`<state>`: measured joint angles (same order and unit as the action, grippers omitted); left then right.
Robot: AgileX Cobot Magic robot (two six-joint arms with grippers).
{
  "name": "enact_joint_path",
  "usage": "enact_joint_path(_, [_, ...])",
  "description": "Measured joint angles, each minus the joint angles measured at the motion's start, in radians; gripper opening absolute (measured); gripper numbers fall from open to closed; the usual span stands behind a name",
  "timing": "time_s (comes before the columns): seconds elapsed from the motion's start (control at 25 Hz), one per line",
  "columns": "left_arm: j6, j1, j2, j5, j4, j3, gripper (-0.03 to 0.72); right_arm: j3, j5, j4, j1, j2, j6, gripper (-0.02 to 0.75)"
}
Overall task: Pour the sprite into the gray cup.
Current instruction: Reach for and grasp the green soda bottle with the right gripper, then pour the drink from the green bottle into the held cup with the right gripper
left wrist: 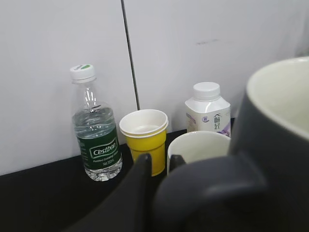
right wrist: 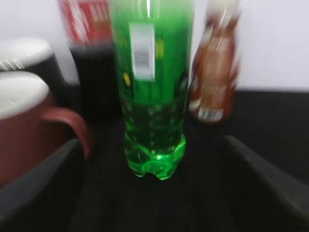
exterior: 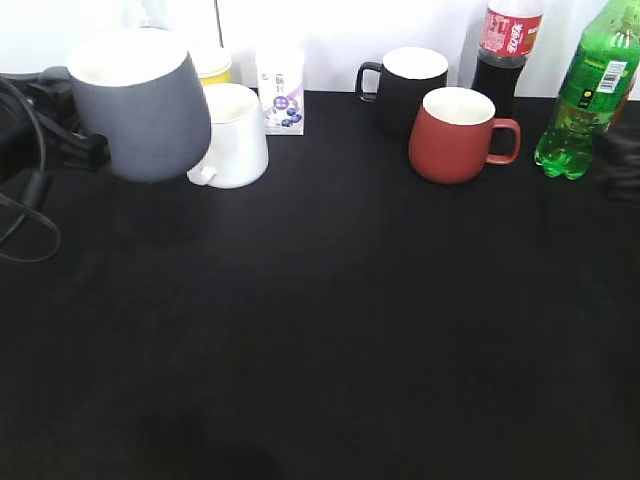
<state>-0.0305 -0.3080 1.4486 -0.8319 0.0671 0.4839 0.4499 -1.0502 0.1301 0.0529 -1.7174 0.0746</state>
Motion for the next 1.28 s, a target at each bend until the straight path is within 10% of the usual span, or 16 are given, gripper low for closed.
enact_joint_path(0.52, [-0.001,0.0,0.0,0.0,0.001,0.0,0.079,0.529,0.068,0.091,-0.001,-0.434,0.064,0.643])
enact_joint_path(0.68, [-0.001,0.0,0.0,0.0,0.001,0.0,0.078,0.538,0.075,0.109,-0.002,-0.442,0.073,0.423])
enact_joint_path(0.96, [-0.001,-0.004,0.0,0.01,0.12,0.0,0.078,0.345,0.076,0.173,-0.013,-0.153,0.047,0.423])
enact_joint_path(1.28, [0.001,-0.146,0.143,-0.029,0.141,0.0,0.078,0.304,0.295,0.268,-0.41,0.091,-0.143,0.423])
